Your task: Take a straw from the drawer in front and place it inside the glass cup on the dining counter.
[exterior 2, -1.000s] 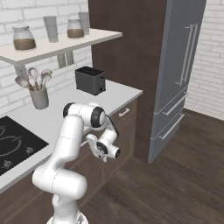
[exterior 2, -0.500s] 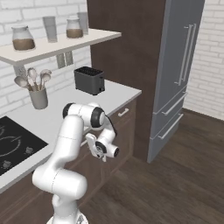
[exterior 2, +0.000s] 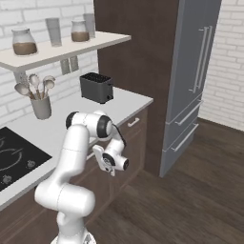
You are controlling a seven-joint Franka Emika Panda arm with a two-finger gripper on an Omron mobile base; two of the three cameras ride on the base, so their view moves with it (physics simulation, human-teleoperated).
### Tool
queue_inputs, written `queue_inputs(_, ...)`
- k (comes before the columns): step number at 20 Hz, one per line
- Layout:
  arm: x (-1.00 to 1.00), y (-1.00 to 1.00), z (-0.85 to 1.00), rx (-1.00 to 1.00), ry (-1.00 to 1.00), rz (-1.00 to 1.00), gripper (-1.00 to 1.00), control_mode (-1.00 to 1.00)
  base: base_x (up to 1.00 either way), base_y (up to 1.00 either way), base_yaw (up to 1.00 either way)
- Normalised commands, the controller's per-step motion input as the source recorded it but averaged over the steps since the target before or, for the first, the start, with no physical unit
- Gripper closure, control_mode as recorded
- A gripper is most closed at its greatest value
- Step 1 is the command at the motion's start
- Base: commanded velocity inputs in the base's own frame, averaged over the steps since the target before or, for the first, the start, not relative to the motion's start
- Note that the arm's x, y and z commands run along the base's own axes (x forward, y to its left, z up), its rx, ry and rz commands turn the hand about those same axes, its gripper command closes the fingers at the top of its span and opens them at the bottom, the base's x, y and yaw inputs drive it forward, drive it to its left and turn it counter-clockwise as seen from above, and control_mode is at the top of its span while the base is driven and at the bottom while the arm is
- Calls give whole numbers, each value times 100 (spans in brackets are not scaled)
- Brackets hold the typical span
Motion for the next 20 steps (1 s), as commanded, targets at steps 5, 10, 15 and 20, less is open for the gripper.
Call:
queue_inputs(5,15,88,-53,-57,10,-21,100,-100,0,0,0)
queue_inputs(10,28,87,-41,-67,29,-22,100,-100,0,0,0)
queue_inputs(15,7,54,-32,-96,50,-25,100,-100,0,0,0)
queue_inputs(20,-9,8,-48,-96,48,-34,100,-100,0,0,0)
